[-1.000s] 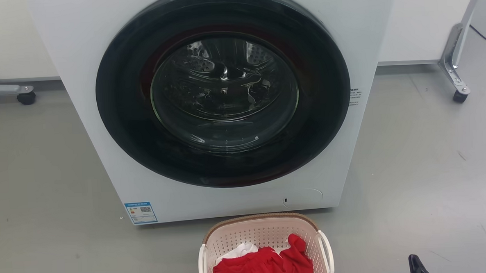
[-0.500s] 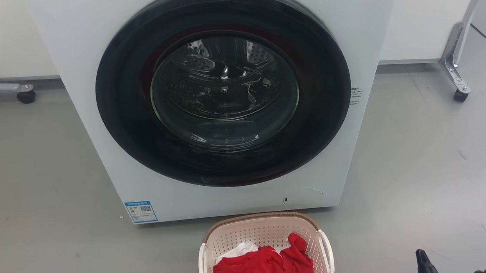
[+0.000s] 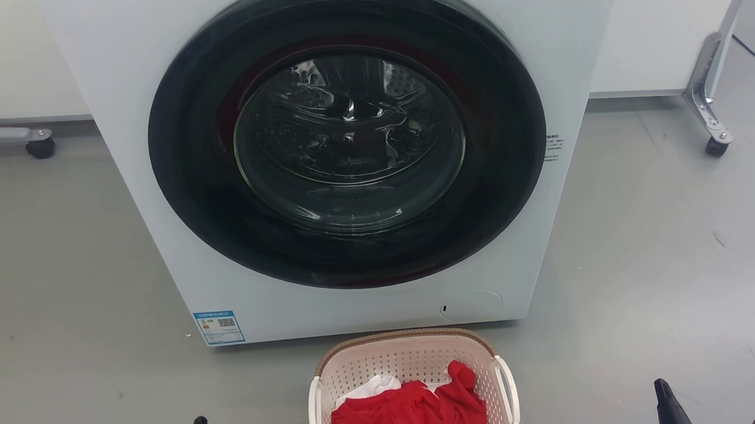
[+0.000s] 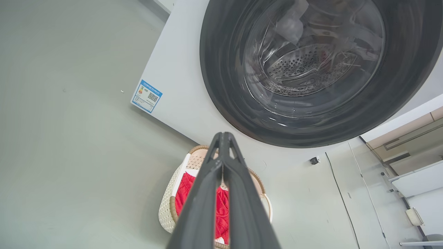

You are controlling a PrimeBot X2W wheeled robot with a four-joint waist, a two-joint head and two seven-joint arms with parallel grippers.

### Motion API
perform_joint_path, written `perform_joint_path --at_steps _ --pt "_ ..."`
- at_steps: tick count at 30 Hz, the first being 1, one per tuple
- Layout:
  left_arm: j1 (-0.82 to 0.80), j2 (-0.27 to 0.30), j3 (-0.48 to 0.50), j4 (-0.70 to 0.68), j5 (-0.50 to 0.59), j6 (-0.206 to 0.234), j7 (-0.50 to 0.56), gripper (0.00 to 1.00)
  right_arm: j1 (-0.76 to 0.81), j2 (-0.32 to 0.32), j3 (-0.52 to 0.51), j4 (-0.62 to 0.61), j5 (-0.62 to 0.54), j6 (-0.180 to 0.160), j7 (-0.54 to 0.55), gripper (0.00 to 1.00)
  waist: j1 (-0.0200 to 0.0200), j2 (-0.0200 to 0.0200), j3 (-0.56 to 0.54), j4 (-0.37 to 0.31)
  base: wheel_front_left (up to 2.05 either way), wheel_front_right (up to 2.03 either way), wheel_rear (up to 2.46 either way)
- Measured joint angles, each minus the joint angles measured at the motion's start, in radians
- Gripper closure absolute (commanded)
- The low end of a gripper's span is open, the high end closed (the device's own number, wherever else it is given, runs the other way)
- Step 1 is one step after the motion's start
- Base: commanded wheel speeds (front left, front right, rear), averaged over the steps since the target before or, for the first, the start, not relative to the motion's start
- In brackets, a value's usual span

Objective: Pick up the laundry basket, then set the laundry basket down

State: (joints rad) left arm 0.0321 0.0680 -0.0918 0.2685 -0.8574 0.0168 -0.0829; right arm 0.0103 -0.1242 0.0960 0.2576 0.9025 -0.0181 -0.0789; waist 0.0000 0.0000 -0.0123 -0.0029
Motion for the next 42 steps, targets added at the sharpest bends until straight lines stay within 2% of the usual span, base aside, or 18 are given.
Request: perform_joint_path --at_steps 42 --pt "-0.08 -0.018 0.14 0.02 -0.554 -0.107 0.149 1.0 -0.069 0.062 -0.173 0.031 0.521 0.102 0.144 1.0 0.0 0.0 0.011 0.002 0.0 0.0 0.0"
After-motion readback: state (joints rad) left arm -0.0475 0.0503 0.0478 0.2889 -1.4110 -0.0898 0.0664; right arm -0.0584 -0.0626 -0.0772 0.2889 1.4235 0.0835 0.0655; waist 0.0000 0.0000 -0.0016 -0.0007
